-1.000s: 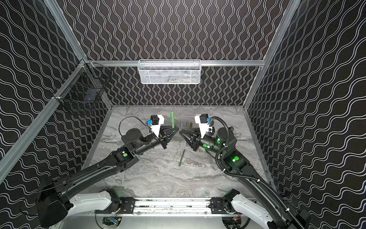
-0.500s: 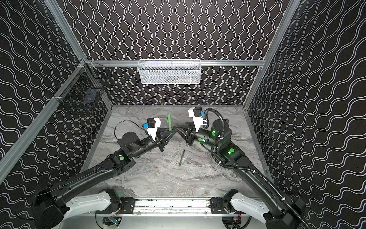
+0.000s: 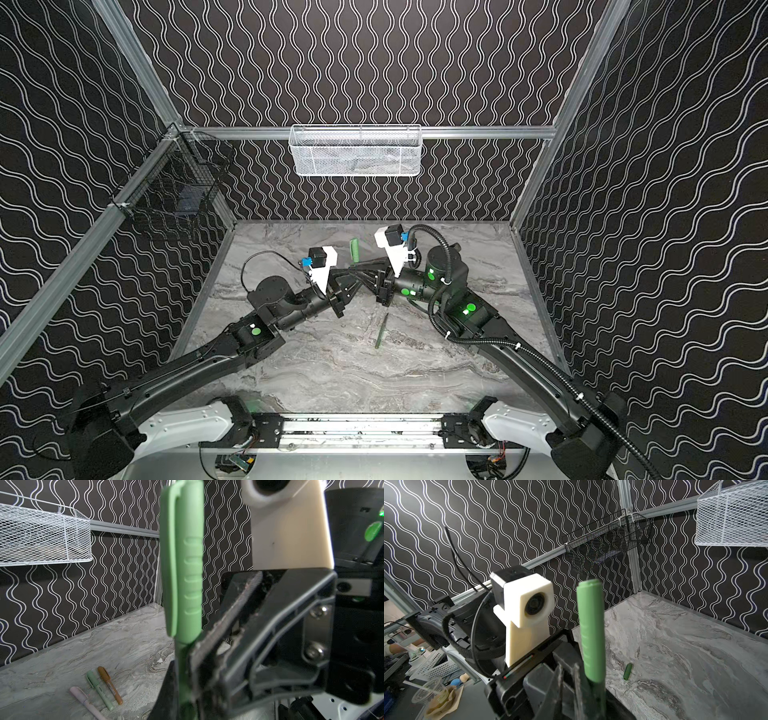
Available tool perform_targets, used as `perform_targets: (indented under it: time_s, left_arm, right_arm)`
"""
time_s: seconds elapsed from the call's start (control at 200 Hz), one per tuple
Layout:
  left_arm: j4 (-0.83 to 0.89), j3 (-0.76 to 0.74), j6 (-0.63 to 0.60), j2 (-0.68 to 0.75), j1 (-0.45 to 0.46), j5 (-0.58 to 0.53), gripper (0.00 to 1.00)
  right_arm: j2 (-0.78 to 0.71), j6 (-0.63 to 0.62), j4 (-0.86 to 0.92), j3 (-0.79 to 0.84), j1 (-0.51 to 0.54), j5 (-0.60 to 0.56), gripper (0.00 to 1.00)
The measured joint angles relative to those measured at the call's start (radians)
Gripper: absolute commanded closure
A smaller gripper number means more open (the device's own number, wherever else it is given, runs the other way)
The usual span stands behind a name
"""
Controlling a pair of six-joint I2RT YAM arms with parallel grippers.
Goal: Insert the pens into the pen caps
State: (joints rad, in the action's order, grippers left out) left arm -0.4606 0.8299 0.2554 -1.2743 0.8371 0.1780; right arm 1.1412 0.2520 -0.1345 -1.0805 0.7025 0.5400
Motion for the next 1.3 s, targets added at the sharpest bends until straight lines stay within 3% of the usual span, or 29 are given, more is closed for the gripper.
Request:
perform_targets:
  time_s: [0.12, 0.465, 1.016, 1.111, 1.161, 1.186, 1.296]
  left_arm:
    - [0.01, 0.0, 0.0, 0.0, 0.0, 0.001, 1.0]
    - [0.009, 0.0, 0.001, -0.003, 0.0, 0.014, 1.0]
    - [0.008, 0.0, 0.003, -0.003, 0.001, 0.021, 1.0]
    - [0.006, 0.0, 0.002, -0.002, 0.001, 0.029, 1.0]
    - [0.006, 0.0, 0.001, -0.001, 0.001, 0.035, 1.0]
    - [0.006, 0.0, 0.0, -0.001, 0.001, 0.035, 1.0]
    - [0.006, 0.0, 0.0, 0.0, 0.001, 0.036, 1.0]
  right_arm:
    - [0.003, -0.009, 0.0, -0.002, 0.004, -0.013, 0.88]
    - [0.001, -0.009, -0.007, 0.001, 0.004, -0.039, 0.99]
    - [-0.021, -0.009, -0.038, 0.027, 0.004, -0.049, 1.0]
    - [-0.056, -0.009, -0.039, 0.055, 0.004, -0.053, 0.89]
    - [-0.077, -0.008, -0.038, 0.07, 0.003, -0.053, 0.64]
    - [-0.087, -0.007, -0.045, 0.08, 0.003, -0.054, 0.57]
    - [-0.116, -0.031, -0.041, 0.112, 0.003, -0.08, 0.48]
